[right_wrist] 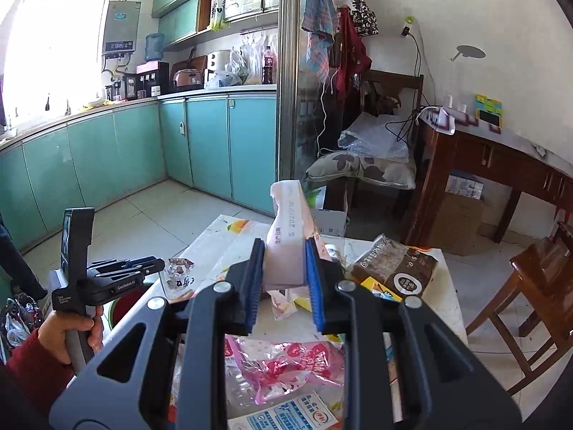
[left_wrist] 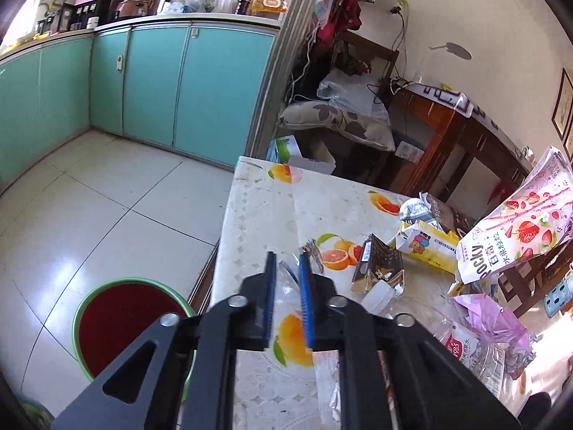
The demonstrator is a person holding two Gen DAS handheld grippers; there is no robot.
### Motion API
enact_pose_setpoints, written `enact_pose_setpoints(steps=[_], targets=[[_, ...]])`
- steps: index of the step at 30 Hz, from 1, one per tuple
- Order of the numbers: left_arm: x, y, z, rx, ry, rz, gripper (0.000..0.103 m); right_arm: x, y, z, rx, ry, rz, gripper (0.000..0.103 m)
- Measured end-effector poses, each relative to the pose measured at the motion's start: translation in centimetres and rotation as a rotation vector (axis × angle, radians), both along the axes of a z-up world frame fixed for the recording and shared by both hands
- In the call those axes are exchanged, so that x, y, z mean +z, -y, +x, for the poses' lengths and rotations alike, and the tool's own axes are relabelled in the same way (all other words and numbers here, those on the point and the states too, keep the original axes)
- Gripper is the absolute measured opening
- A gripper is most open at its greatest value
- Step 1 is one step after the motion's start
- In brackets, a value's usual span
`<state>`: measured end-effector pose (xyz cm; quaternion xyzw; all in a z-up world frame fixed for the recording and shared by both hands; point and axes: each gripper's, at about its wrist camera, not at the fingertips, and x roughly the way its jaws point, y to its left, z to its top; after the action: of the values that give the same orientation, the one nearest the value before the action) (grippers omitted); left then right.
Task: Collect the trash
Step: 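Grasp the clear plastic wrapper with the left gripper while the right gripper grasps a pink-white paper bag, then carry the wrapper over the red bucket and open the left gripper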
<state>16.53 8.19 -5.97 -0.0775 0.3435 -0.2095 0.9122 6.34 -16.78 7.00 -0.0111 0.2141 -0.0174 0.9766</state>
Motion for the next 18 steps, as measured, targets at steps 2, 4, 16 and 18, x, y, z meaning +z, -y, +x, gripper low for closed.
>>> enact_pose_setpoints(steps=[2,4,16,18], targets=[[0.1,-2.0,0.1,0.038,0.001,-0.020,0.000,0.3,-0.8,0.4,0.018,0.015,0.001,0.023],[0.1,-3.6,0.3,0.078,0.012,-0.010,0.000,0.6,-1.9,1.1,0.047,0.021,0.016,0.023],[-2.7,-9.3,1.7,0.130,-0.045,-0.047,0.000,-0.7,-8.9,6.8,0.202,-0.018,0.042,0.023],[-2.7,-8.8,1.8,0.071,-0.055,-0.088,0.000,-1.0,-9.5,7.2,0.203,-0.019,0.039,0.023]])
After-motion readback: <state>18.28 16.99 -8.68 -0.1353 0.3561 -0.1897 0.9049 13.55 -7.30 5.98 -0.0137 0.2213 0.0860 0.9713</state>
